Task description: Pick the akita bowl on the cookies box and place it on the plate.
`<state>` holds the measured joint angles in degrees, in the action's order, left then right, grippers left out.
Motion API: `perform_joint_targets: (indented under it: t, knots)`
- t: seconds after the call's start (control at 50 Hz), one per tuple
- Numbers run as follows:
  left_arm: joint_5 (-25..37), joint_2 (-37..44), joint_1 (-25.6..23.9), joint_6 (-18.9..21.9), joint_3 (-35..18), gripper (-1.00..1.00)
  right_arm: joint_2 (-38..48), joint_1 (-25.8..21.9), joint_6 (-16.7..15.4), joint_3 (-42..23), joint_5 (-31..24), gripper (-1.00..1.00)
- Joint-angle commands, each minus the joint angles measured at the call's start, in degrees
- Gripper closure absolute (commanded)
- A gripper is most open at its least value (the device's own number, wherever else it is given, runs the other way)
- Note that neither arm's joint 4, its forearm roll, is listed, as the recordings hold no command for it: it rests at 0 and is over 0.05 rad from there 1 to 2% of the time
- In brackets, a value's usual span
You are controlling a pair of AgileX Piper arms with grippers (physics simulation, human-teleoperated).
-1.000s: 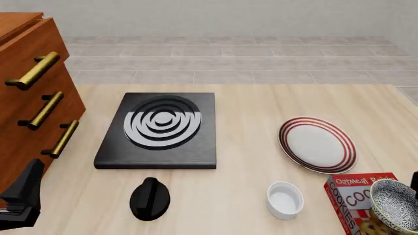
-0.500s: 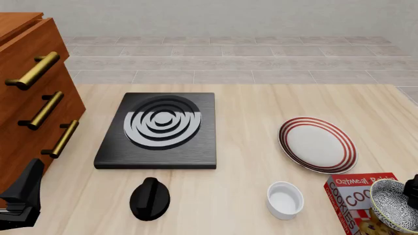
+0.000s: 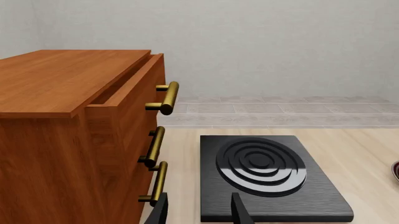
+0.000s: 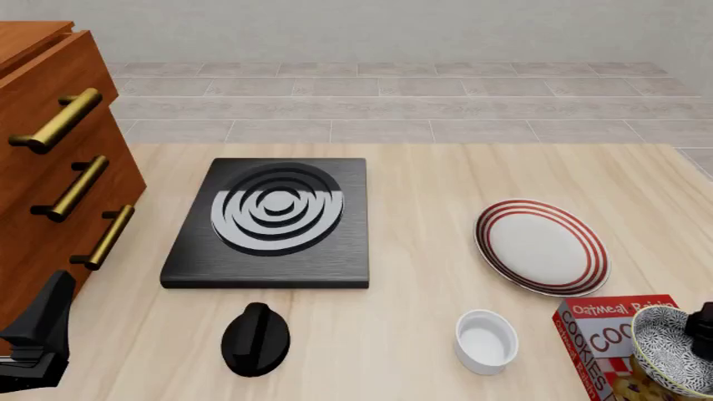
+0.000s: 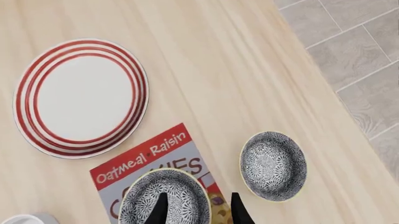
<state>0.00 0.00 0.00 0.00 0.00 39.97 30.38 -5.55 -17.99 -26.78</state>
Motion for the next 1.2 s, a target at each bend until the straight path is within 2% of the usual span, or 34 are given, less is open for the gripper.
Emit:
perform_joint_targets:
  t: [0.02,0.5,1.2]
  knots:
    - [0.0,0.0,0.0,0.0,0.0,-1.0,2.1,0.8,0.0,1.4,2.8,-1.0]
    - [0.0,0.0,0.0,0.0,0.0,-1.0,5.9,1.6,-1.6,4.4,7.1,-1.0]
    - [0.0,0.0,0.0,0.0,0.0,-1.0,9.1,1.1,-2.1,7.3,11.1,-1.0]
